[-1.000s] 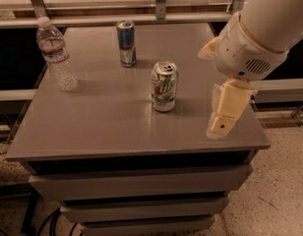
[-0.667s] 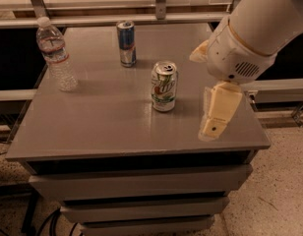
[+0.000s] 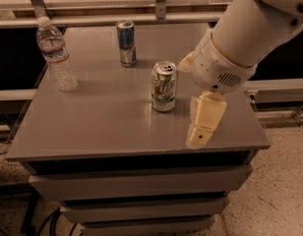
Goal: Knock 7up can over
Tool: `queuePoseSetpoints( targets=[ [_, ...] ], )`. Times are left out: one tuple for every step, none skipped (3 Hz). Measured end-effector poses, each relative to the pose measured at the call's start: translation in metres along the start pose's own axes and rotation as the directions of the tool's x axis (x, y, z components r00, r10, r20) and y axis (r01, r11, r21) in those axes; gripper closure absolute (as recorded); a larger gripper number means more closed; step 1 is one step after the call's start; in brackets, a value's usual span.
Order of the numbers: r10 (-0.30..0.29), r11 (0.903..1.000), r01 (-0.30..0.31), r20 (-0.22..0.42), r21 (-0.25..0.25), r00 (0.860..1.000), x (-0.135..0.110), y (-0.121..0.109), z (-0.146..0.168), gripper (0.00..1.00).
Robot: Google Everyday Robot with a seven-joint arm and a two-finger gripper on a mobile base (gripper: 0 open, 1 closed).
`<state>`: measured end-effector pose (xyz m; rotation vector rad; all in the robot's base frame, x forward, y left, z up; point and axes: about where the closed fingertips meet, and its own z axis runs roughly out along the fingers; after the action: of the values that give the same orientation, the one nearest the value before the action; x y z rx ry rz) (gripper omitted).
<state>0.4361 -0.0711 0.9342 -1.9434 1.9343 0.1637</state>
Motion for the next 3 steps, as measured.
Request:
queuePoseSetpoints(
  targets=[
    [-0.003, 0.9997, 0.003, -0.002, -0.026, 1.0, -0.002, 0.005, 0.013, 0.0],
    [-0.007, 0.999, 0.007, -0.007, -0.044, 1.0, 0.0, 0.011, 0.021, 0.0],
    [-0.019, 0.9985, 0.018, -0.008, -0.052, 1.0, 0.001, 0.018, 0.023, 0.0]
  ],
)
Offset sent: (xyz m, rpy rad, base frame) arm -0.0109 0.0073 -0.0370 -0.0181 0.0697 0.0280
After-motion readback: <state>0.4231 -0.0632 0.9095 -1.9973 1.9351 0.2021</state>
